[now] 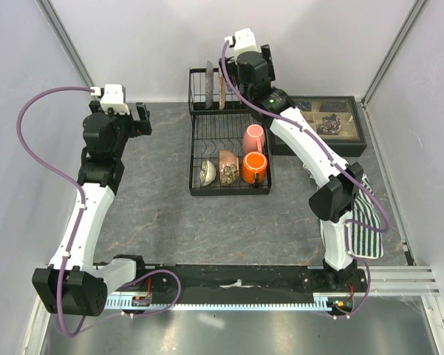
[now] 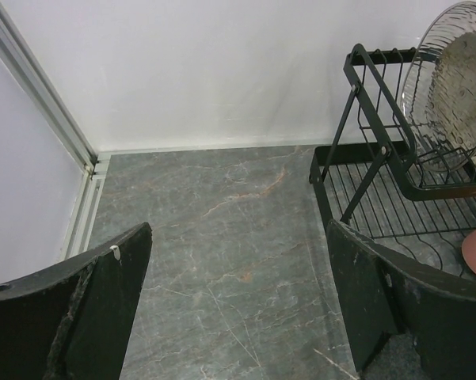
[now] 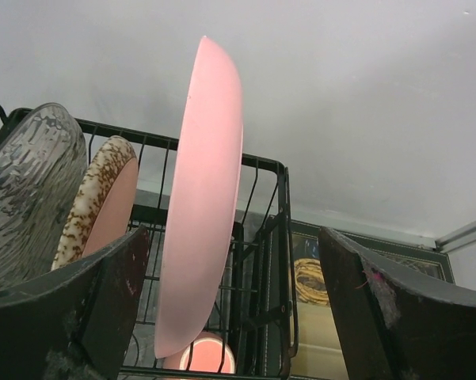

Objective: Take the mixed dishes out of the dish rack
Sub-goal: Pick up the plate from the dish rack.

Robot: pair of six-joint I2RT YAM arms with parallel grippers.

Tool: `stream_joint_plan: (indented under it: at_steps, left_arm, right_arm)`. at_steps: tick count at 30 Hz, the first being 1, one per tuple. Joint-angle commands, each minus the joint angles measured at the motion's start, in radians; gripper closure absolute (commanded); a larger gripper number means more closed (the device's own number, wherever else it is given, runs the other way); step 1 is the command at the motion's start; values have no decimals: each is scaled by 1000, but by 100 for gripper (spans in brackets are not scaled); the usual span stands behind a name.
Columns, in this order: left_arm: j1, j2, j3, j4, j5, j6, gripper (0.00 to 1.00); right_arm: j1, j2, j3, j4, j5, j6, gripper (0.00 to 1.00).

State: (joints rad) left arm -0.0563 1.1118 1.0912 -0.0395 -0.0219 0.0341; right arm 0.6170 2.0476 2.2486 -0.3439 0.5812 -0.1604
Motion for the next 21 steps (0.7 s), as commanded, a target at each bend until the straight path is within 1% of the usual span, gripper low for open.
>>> stream_joint_plan:
  at_steps: [1,3,4,6,7,10,15,18,19,21]
  left_arm:
    - [4,-33,-11,64,-6,-5,2]
    - [4,-35,-17,67,-4,0,2]
    - [4,-36,-19,69,-4,3,2]
    - [4,-40,-24,75,-3,6,2]
    - [4,-40,-25,76,-3,6,2]
    - [4,-40,-30,79,3,1,2]
    - [4,-43,-39,87,8,0,2]
    - [4,-44,-42,93,13,1,2]
    - [4,-46,-43,93,17,3,2]
    - [4,-50,-48,98,17,6,2]
  right_arm:
    - [-2,23,34,40,57,12,8]
    - [-2,22,25,48,63,13,9]
    - [-2,20,16,51,62,18,12]
    - [0,22,14,54,57,25,14]
    - [0,23,9,55,48,28,18]
    - [-2,26,8,56,32,39,22]
    - [3,37,3,56,22,44,26]
    - [3,45,-1,59,23,45,33]
    - [1,48,-1,57,22,45,38]
    - [6,55,-1,59,20,53,44]
